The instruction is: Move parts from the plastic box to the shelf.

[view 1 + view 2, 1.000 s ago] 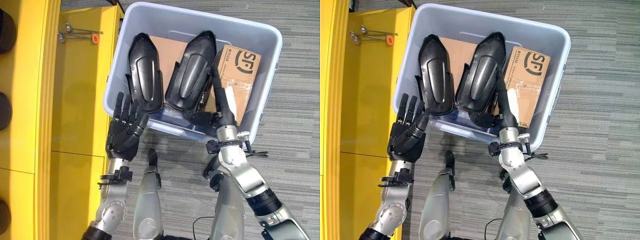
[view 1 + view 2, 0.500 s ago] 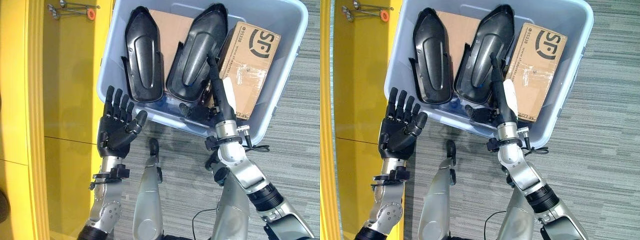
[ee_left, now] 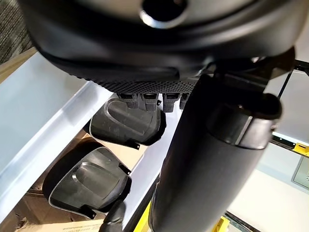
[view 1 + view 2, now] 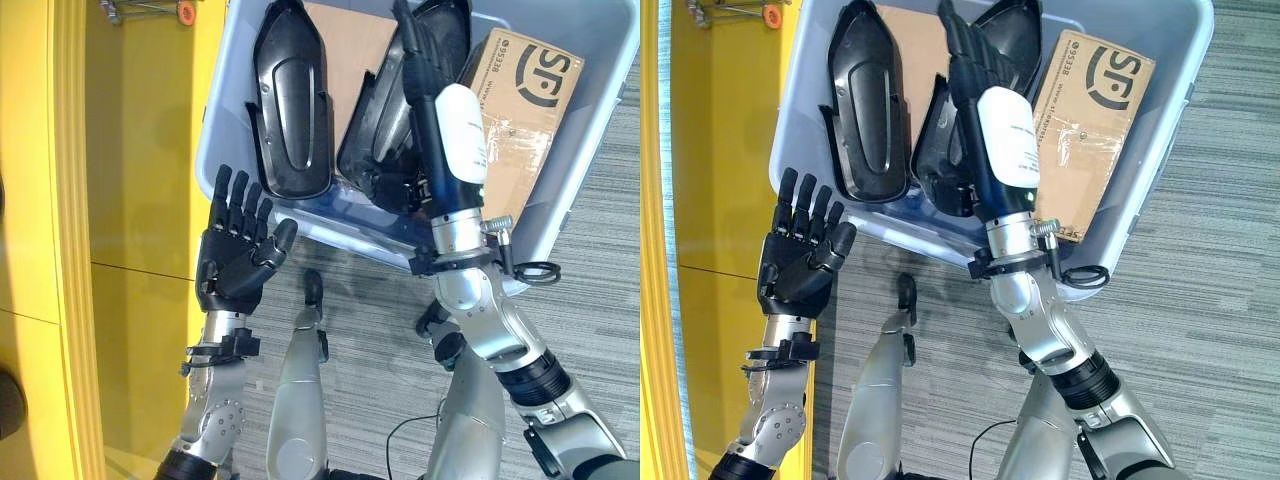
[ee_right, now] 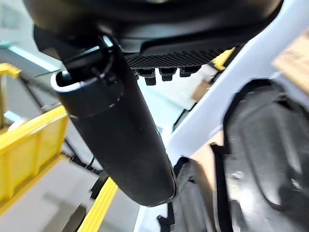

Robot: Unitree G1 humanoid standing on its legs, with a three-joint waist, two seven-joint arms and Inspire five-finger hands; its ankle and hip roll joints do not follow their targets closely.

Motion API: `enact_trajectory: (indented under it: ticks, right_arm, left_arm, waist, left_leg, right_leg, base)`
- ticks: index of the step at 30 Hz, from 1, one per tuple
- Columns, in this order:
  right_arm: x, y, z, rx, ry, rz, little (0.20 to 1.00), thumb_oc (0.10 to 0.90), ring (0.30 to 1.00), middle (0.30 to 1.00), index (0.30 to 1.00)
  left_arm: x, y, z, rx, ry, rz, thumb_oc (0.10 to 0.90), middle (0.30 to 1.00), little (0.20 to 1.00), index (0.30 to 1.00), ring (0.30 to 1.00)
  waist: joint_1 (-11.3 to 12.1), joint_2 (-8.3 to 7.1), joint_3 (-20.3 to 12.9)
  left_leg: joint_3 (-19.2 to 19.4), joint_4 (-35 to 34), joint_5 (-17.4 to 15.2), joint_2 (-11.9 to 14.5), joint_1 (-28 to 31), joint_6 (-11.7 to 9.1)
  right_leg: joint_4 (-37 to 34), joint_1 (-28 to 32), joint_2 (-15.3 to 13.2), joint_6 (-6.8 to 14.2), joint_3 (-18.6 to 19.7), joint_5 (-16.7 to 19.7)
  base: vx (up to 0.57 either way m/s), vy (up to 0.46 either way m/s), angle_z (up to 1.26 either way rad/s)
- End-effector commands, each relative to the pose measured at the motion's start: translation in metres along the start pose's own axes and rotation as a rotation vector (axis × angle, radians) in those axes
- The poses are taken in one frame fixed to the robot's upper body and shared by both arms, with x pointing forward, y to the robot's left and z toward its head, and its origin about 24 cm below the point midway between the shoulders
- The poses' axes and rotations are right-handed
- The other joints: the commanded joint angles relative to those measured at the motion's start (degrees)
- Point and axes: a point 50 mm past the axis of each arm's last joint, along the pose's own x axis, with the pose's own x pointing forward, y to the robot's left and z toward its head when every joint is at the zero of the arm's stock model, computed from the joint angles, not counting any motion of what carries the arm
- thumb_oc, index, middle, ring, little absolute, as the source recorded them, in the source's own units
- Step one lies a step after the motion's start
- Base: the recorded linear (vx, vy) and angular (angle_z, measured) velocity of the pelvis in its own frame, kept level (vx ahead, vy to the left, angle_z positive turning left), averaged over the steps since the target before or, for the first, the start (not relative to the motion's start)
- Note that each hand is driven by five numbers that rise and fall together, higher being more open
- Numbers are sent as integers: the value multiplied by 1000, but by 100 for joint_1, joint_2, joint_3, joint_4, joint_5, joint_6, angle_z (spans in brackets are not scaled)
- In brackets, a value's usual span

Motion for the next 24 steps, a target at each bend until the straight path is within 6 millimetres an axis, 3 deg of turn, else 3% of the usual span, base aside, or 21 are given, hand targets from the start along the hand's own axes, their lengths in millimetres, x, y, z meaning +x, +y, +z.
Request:
enact_trajectory:
  ticks: [1, 6, 15, 24]
  right_arm:
    - [19, -17, 39, -96, -268, -69, 1000, 900, 1000, 1000, 1000]
    - [26, -11, 37, -204, -267, 24, 1000, 900, 1000, 1000, 1000]
    - [17, -11, 33, -42, -149, 44, 1000, 900, 1000, 1000, 1000]
    - [-2, 8, -6, 16, 148, 22, 1000, 900, 1000, 1000, 1000]
  left_arm:
    - [3, -27, 27, -43, -158, -195, 900, 1000, 1000, 1000, 1000]
    - [4, -27, 28, -50, -156, -207, 900, 1000, 1000, 1000, 1000]
    - [4, -31, 35, -46, -187, -279, 900, 1000, 1000, 1000, 1000]
    - [9, -39, 34, -88, -212, -330, 900, 1000, 1000, 1000, 1000]
  waist:
    - [153, 521, -79]
    - [242, 509, -79]
    - [192, 339, -79]
    - [51, 259, -79]
  left_leg:
    - [261, -650, 419, -61, -230, 365]
    - [230, -601, 396, -49, -214, 352]
    - [202, -572, 374, 22, -270, 312]
    - [253, -459, 311, 99, -334, 330]
  right_leg:
    - [207, 354, -131, 877, 136, -260]
    - [206, 424, -195, 893, 31, -266]
    - [184, 440, -159, 931, -51, -256]
    - [236, 354, -94, 884, 52, -309]
  base:
    - [0, -29, 7]
    - [10, -26, 7]
    - [5, -27, 3]
    - [0, 0, 0]
